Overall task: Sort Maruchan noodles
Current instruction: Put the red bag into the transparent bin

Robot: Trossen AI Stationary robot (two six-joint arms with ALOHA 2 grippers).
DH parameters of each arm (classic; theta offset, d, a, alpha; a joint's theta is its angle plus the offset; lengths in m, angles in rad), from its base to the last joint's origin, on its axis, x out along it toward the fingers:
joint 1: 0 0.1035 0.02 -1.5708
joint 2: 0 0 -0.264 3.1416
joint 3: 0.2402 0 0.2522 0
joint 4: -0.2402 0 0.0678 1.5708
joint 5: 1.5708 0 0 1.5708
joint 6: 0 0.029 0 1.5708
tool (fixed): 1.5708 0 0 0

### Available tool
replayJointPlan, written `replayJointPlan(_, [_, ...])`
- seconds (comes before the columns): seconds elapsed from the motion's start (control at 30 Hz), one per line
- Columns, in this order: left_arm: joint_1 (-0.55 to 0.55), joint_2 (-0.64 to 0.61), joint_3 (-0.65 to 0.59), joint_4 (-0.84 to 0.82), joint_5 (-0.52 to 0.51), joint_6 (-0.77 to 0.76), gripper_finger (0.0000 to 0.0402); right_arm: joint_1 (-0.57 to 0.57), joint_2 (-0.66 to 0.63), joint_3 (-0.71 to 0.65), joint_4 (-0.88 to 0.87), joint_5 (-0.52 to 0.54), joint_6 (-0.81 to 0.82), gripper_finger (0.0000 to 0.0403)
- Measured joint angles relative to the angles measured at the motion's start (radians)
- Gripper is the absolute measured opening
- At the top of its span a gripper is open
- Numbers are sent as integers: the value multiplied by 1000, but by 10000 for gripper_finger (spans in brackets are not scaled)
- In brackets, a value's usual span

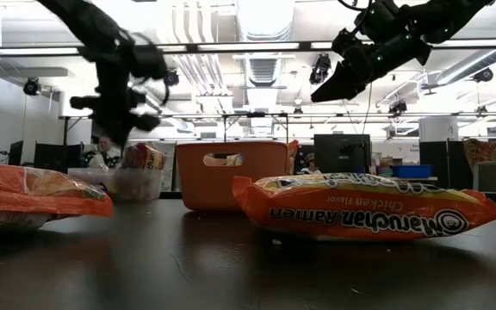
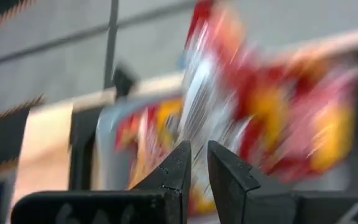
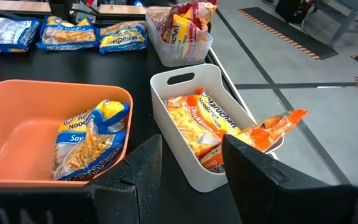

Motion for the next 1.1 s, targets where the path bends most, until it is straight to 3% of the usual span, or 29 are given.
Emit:
replayJointPlan(0.2, [2, -30, 5, 317, -60, 169, 36, 0, 0, 0, 5, 0, 4, 157])
replayJointPlan(0.33, [27, 30, -4, 398, -82, 187, 36, 0, 0, 0, 5, 0, 4, 157])
replayJointPlan(0.77, [40, 290, -7, 274, -99, 21, 36, 0, 0, 0, 3, 0, 7, 157])
replayJointPlan(0.9, [40, 275, 4, 259, -78, 27, 36, 0, 0, 0, 2, 0, 8, 157])
replayJointPlan(1.1, [32, 141, 12, 260, -62, 58, 36, 0, 0, 0, 2, 0, 9, 157])
